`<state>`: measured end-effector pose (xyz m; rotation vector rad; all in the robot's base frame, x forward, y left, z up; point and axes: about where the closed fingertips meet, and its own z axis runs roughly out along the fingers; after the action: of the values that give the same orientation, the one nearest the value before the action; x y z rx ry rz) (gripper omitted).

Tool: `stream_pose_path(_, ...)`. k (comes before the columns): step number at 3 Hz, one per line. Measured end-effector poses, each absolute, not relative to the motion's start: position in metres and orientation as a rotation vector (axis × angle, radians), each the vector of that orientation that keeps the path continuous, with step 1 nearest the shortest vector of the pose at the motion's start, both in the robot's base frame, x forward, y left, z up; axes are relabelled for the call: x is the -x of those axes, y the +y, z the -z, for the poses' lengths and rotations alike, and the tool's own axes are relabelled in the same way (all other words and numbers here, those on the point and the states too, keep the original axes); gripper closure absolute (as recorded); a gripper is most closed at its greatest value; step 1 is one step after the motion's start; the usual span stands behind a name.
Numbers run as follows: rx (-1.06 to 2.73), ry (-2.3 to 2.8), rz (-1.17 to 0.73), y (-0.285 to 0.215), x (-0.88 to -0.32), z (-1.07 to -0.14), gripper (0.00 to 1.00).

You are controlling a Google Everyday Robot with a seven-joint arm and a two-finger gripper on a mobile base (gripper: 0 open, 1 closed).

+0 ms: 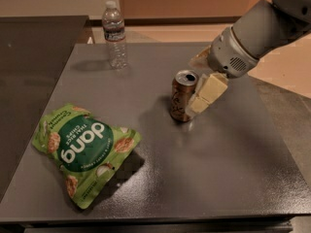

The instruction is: Pick orange can

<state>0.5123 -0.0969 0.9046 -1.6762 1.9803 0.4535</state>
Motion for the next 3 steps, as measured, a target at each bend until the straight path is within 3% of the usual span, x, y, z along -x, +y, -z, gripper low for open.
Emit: stream_pose_path(3, 1.686, 1.961, -0.502, -0.0868, -0.512, -0.9041, 0.87)
